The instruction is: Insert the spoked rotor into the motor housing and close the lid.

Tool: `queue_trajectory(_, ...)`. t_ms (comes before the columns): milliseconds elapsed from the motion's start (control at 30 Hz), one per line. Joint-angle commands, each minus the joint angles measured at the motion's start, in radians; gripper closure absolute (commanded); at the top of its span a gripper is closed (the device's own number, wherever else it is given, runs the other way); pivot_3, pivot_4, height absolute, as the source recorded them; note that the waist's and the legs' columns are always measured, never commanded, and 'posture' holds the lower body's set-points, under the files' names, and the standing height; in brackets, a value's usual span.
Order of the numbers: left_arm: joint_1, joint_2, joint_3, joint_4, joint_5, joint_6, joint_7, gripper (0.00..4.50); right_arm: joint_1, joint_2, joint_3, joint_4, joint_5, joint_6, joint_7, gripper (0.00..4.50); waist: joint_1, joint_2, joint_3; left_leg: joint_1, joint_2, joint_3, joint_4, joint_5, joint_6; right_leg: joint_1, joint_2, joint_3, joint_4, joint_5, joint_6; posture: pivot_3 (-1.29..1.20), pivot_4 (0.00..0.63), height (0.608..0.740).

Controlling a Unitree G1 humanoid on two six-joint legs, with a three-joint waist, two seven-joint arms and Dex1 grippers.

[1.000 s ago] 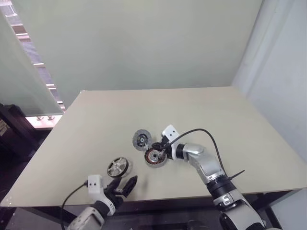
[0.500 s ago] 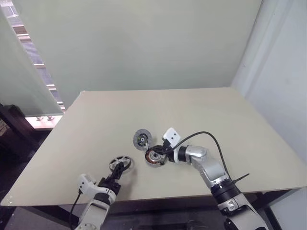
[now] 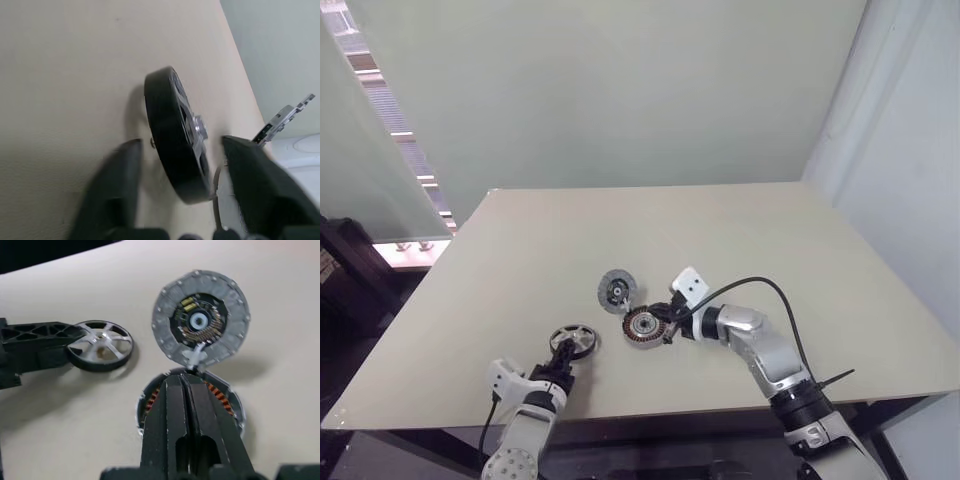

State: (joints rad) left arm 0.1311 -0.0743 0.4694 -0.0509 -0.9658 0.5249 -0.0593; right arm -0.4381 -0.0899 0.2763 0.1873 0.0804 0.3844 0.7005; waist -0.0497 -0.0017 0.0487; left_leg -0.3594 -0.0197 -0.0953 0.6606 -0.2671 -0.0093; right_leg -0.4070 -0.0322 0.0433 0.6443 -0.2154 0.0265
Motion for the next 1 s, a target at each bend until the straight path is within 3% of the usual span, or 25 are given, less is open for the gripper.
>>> queue_trajectory(33,-0.018,0.003,0.000,-0.008,-0.017,-0.007,-0.015,3.10,-0.012,0.001,-0.021,-0.047,0.024,-0.008,-0.009,4.50,0.000,0.000,0.000,0.000,0.000,0.000,0.000,0.000,0.000,0.000,0.000,0.000,0.000,0.000,0.000,0.00,0.000,0.740)
queue_trajectory(100,-0.018,0.003,0.003,-0.007,-0.022,-0.007,-0.018,3.83,-0.013,0.001,-0.022,-0.045,0.026,-0.009,-0.012,4.50,0.000,0.000,0.000,0.000,0.000,0.000,0.000,0.000,0.000,0.000,0.000,0.000,0.000,0.000,0.000,0.00,0.000,0.740)
queue_trajectory(167,-0.018,0.005,0.005,-0.006,-0.027,-0.008,-0.021,4.22,-0.014,0.000,-0.022,-0.044,0.027,-0.010,-0.013,4.50,-0.001,0.000,0.000,0.001,0.000,0.000,0.000,0.000,0.000,0.001,0.000,0.000,0.000,0.000,0.000,0.00,0.000,0.740)
queue_trajectory(433,0.040,0.013,-0.024,-0.137,-0.139,0.047,-0.125,4.22,-0.005,-0.017,-0.027,-0.044,0.032,-0.013,-0.023,4.50,0.000,0.000,0.000,0.000,0.000,0.001,-0.001,0.000,0.000,-0.001,0.000,0.000,0.000,0.000,0.000,0.00,0.000,0.740)
queue_trajectory(633,0.066,0.051,-0.122,-0.240,-0.270,0.181,-0.208,4.22,0.019,-0.070,-0.040,-0.046,0.017,-0.002,-0.038,4.50,0.000,0.000,0.001,-0.002,-0.001,-0.001,0.000,0.000,0.000,0.000,0.000,0.000,-0.002,0.000,-0.001,0.00,0.000,0.740)
queue_trajectory(1000,-0.095,0.003,-0.219,-0.095,-0.232,0.160,-0.211,4.22,0.107,-0.131,-0.065,-0.131,0.040,0.070,-0.066,4.50,0.000,-0.001,0.001,-0.001,0.000,0.001,0.000,0.000,0.001,0.000,0.000,0.001,-0.002,0.000,0.000,0.00,0.000,0.740)
